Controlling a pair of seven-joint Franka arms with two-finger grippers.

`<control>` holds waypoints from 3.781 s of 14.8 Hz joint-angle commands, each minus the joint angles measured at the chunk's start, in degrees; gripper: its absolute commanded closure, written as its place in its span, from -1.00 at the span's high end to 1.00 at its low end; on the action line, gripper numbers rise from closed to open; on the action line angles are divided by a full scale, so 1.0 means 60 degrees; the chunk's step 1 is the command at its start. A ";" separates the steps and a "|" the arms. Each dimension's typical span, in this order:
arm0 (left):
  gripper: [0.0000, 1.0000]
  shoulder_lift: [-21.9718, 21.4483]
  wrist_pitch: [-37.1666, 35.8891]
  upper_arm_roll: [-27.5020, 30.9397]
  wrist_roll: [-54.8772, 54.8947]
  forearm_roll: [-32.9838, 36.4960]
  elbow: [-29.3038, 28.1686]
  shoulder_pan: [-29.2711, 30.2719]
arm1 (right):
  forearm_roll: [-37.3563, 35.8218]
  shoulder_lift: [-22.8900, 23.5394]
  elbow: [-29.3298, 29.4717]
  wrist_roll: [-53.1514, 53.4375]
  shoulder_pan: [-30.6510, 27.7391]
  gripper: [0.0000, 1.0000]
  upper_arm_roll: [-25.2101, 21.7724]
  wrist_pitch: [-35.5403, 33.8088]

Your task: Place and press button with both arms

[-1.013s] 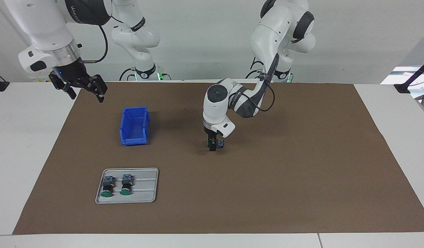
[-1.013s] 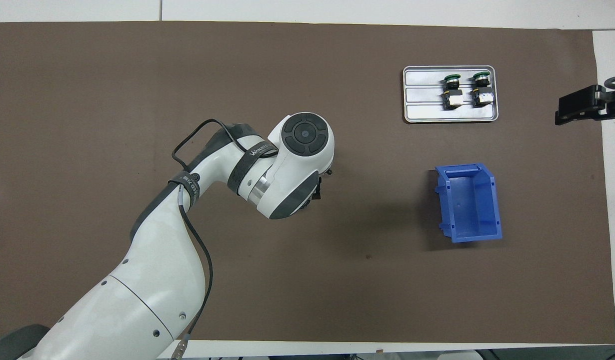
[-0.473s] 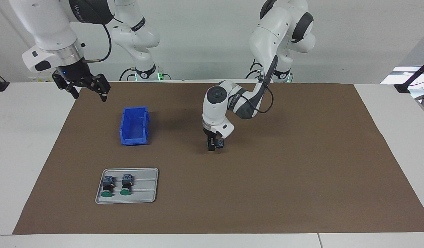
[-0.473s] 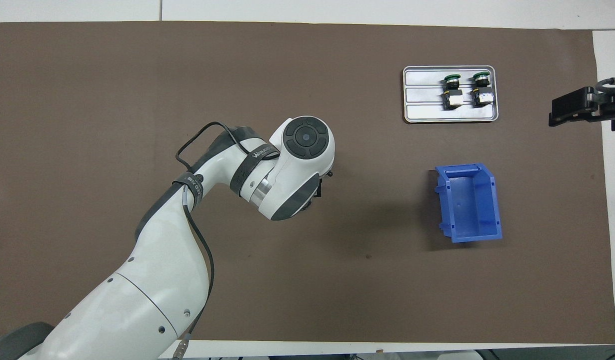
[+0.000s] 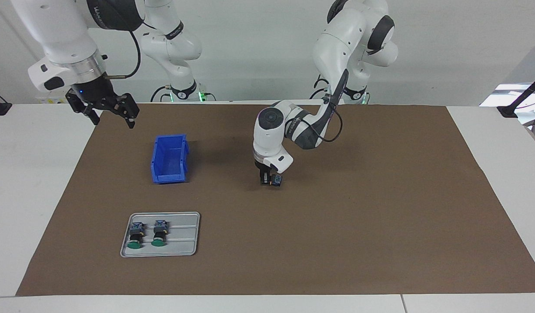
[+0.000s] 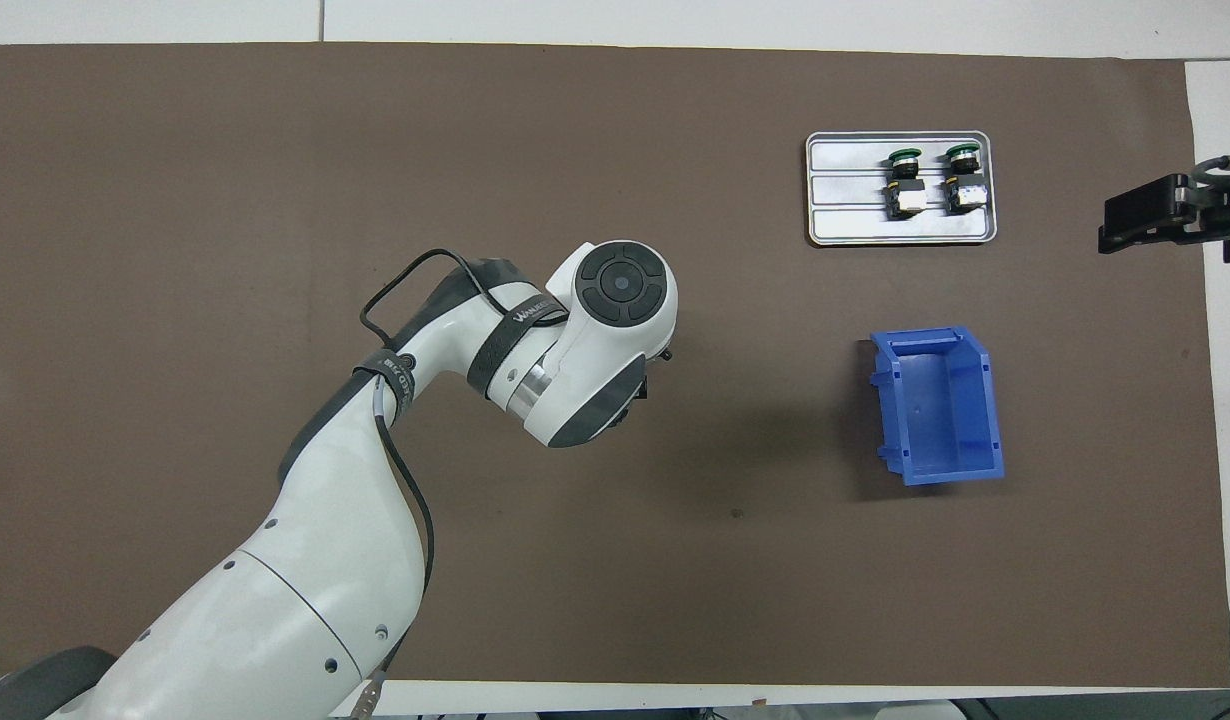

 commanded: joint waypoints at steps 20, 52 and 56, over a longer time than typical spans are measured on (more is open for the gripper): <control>-0.99 -0.2673 0.0989 0.0097 0.6039 -0.8927 -0.2108 0.2197 | -0.0001 -0.0196 -0.0207 -0.0226 -0.0107 0.98 0.0064 -0.0067; -1.00 -0.1898 0.0046 0.0082 1.3895 -1.9359 -0.3883 0.1670 | -0.0001 -0.0196 -0.0207 -0.0226 -0.0107 0.98 0.0064 -0.0067; -1.00 -0.1415 -0.0880 0.0083 1.4304 -1.9437 -0.3870 0.1860 | -0.0001 -0.0196 -0.0207 -0.0226 -0.0107 0.98 0.0064 -0.0067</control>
